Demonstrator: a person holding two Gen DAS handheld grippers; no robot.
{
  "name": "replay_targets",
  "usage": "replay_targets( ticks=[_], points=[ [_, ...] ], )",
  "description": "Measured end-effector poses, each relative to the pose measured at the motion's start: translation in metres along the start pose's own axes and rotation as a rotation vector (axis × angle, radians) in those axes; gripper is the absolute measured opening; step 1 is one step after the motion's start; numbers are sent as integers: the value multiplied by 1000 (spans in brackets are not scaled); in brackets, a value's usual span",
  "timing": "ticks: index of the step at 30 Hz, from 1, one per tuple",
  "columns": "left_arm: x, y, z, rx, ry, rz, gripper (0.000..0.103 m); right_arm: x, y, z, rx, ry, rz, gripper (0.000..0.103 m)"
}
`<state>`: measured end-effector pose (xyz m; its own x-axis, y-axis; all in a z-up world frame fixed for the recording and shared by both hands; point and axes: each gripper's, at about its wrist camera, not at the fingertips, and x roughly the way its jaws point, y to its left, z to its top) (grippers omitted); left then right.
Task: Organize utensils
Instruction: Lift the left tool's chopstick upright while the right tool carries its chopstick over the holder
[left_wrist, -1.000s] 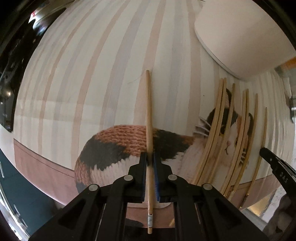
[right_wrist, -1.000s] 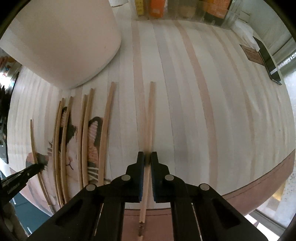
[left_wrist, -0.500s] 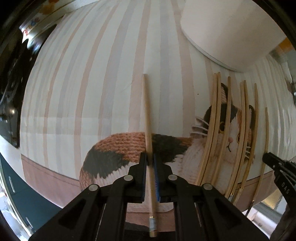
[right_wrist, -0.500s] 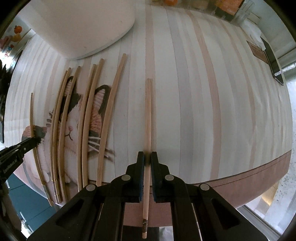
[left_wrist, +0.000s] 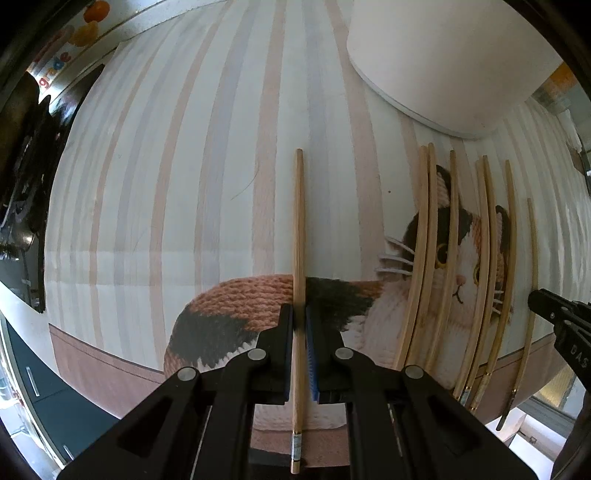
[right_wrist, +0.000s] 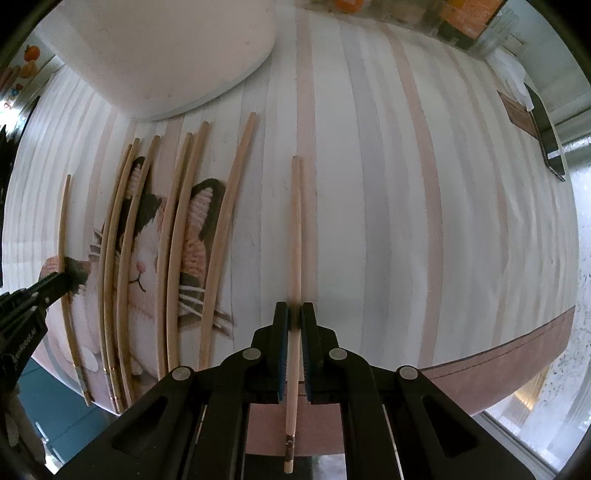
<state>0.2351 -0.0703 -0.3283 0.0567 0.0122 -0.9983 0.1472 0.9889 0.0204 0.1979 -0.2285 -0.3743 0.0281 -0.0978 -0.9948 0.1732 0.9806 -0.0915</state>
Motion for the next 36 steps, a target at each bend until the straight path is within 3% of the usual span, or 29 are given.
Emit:
replay_targets(
  ticks=[9, 17, 28, 36],
  points=[
    [4, 25, -2, -8, -9, -17, 5, 5, 6, 17, -30, 32, -24, 8],
    [-14, 38, -19, -39, -89, 44, 4, 3, 2, 9, 20, -21, -17, 7],
    [-117, 63, -24, -108, -350, 54, 4, -63, -12, -3, 82, -250, 0, 7],
    [-223, 64, -21, -156, -562, -68, 4, -138, -32, -7, 149, -446, 77, 7]
  ],
)
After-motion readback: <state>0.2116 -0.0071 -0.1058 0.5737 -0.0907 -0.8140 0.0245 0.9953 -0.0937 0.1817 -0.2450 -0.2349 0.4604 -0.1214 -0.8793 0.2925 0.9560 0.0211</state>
